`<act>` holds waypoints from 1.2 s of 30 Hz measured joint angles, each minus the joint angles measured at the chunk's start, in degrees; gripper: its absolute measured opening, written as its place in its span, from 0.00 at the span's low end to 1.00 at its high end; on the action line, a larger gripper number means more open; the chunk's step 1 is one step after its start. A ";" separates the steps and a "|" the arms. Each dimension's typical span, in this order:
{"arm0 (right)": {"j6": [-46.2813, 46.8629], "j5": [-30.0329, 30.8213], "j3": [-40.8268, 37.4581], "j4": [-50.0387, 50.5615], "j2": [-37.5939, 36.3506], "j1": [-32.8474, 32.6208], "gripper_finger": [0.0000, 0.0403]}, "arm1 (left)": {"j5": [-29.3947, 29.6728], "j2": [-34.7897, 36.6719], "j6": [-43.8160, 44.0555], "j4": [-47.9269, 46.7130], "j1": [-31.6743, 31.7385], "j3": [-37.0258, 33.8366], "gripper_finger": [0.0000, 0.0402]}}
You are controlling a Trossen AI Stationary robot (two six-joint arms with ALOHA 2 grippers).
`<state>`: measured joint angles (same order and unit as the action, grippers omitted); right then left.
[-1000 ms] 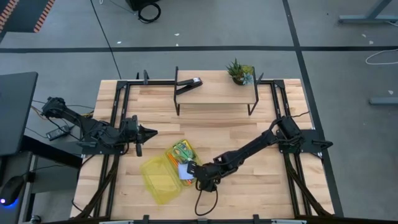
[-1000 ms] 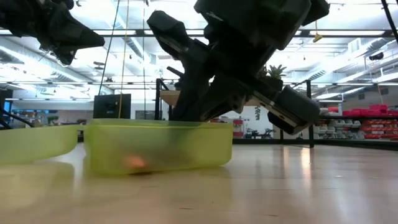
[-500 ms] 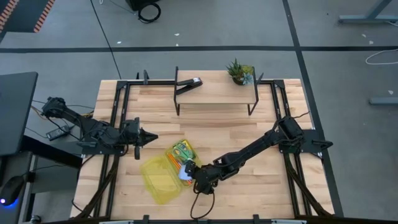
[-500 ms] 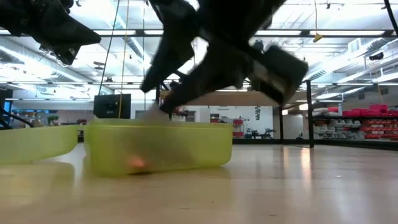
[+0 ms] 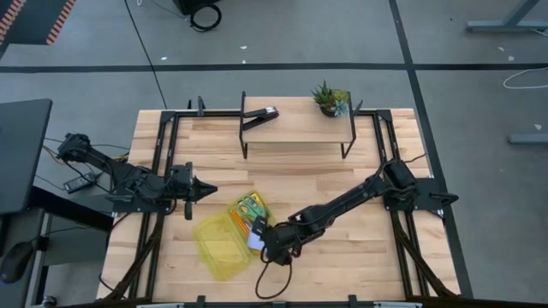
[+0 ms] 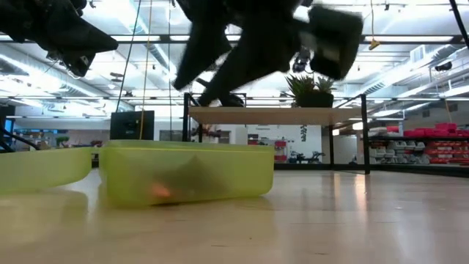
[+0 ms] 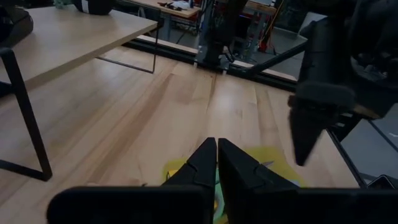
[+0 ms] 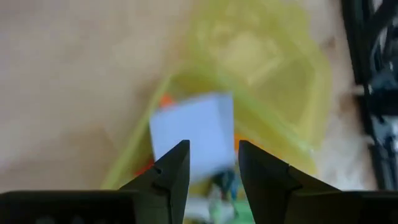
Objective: Pack school essentials
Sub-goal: Put the white sticky note into the supply box
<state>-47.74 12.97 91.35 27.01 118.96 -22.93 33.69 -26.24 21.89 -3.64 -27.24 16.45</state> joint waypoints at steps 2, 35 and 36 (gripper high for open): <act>1.46 -4.76 0.15 -1.88 0.00 0.62 0.35 | 0.01 0.00 0.00 0.02 0.00 0.00 0.06; 20.01 -15.91 10.07 -7.44 13.44 6.80 0.26 | -1.37 0.56 -0.49 1.08 -0.18 0.15 0.04; 20.30 -16.00 10.76 -7.14 13.79 7.03 0.26 | -1.53 0.90 -0.49 0.72 -0.30 0.14 0.03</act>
<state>-27.44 -3.03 102.12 19.87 132.74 -15.89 32.16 -25.34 21.40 -2.92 -27.55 16.59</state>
